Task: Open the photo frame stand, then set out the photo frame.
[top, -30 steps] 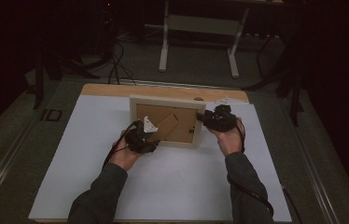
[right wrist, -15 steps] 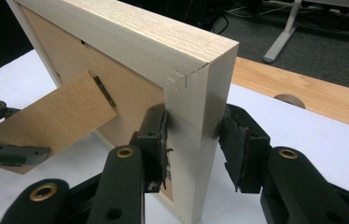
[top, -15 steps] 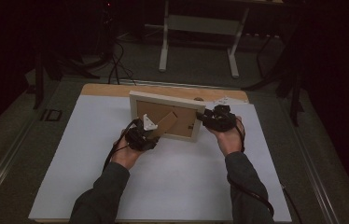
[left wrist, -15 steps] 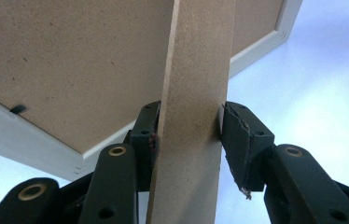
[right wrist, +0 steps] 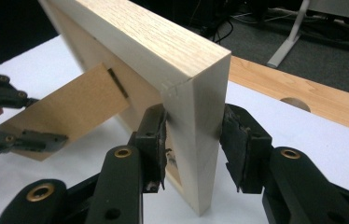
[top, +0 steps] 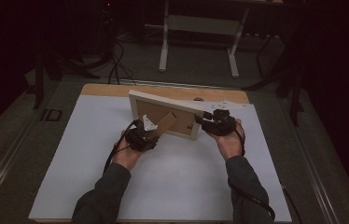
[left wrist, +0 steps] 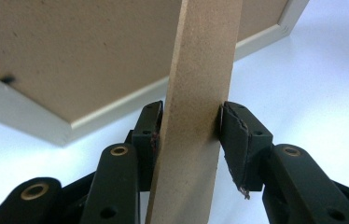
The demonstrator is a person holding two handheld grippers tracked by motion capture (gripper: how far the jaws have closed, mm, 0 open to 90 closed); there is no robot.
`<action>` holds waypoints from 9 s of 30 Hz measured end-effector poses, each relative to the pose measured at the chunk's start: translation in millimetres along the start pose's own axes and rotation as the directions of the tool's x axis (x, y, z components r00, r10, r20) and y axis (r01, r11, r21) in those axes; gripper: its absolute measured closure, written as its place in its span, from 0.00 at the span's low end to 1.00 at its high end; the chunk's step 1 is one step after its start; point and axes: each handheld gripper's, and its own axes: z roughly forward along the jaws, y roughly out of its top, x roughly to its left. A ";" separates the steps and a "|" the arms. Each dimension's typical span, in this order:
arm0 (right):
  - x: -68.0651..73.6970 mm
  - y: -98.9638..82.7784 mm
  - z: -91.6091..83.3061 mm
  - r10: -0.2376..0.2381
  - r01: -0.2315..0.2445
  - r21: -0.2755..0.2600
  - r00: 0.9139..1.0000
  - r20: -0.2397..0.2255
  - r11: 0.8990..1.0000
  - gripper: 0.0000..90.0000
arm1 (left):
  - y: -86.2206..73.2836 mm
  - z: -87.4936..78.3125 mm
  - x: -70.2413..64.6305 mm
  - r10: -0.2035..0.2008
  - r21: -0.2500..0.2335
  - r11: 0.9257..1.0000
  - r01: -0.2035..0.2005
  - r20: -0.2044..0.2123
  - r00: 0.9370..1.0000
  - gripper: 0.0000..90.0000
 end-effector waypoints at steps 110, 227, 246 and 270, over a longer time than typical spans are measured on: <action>-0.4 -46.6 -11.4 -0.012 0.016 0.078 0.999 -0.048 0.997 0.63 | -21.5 -44.2 38.8 -0.227 -0.150 0.956 0.253 0.168 0.959 0.58; 7.3 -35.9 19.6 -0.002 0.006 0.039 0.993 -0.115 0.999 1.00 | 44.4 -29.2 0.2 -0.185 -0.179 0.962 0.206 0.128 0.974 1.00; 11.6 -40.7 14.1 -0.015 0.019 0.028 0.991 -0.132 0.999 1.00 | 44.7 -26.8 -14.0 -0.165 -0.186 0.963 0.193 0.158 0.974 1.00; 25.6 -41.5 11.2 -0.079 0.085 0.031 0.982 -0.174 0.996 1.00 | 43.4 -25.5 -8.8 -0.149 -0.200 0.963 0.180 0.161 0.976 1.00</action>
